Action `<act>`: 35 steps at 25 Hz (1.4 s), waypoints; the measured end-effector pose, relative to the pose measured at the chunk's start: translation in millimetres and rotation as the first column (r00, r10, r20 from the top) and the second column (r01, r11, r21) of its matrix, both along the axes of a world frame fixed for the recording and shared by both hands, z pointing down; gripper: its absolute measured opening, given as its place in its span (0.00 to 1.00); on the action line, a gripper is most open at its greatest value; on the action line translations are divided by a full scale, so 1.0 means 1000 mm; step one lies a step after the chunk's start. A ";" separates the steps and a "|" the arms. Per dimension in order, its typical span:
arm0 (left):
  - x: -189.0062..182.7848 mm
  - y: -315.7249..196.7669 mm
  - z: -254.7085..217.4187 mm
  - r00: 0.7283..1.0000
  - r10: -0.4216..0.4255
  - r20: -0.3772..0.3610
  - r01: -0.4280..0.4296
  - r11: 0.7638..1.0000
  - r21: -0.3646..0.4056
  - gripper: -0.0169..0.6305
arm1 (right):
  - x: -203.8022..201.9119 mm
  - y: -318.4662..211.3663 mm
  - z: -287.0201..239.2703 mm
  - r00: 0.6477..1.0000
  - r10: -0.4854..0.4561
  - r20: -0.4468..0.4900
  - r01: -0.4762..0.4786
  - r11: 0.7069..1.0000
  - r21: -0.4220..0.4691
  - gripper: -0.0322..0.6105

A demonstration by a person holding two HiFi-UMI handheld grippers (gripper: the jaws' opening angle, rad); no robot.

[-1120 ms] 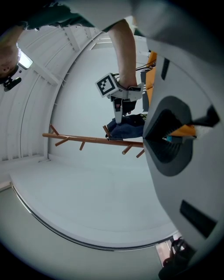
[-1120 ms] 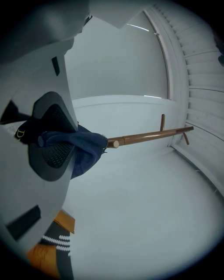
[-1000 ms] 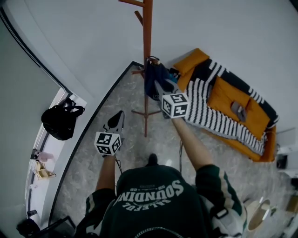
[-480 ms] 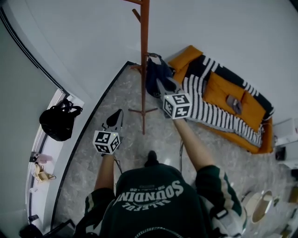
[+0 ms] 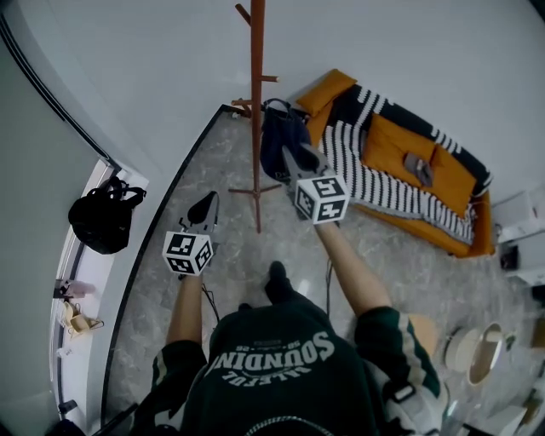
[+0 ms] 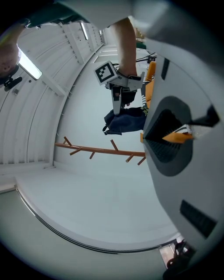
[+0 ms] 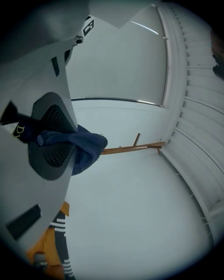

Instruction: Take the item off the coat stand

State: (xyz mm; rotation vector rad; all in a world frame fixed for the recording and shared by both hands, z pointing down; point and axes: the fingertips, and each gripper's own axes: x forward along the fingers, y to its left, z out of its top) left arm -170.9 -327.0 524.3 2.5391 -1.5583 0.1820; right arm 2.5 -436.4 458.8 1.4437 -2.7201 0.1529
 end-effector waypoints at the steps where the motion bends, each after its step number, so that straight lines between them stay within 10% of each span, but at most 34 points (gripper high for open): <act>1: 0.000 0.005 0.000 1.000 0.006 0.001 -0.006 1.000 0.002 0.03 | 0.001 0.010 0.001 1.000 0.006 0.001 -0.006 1.000 -0.001 0.14; 16: 0.011 0.068 0.010 0.996 0.090 -0.003 -0.090 0.996 0.001 0.03 | 0.031 0.131 0.041 0.995 0.102 0.008 -0.102 0.995 -0.019 0.10; 35: 0.007 0.090 0.011 0.996 0.088 -0.007 -0.088 0.996 -0.001 0.03 | 0.027 0.161 0.049 0.995 0.099 0.010 -0.099 0.995 -0.031 0.10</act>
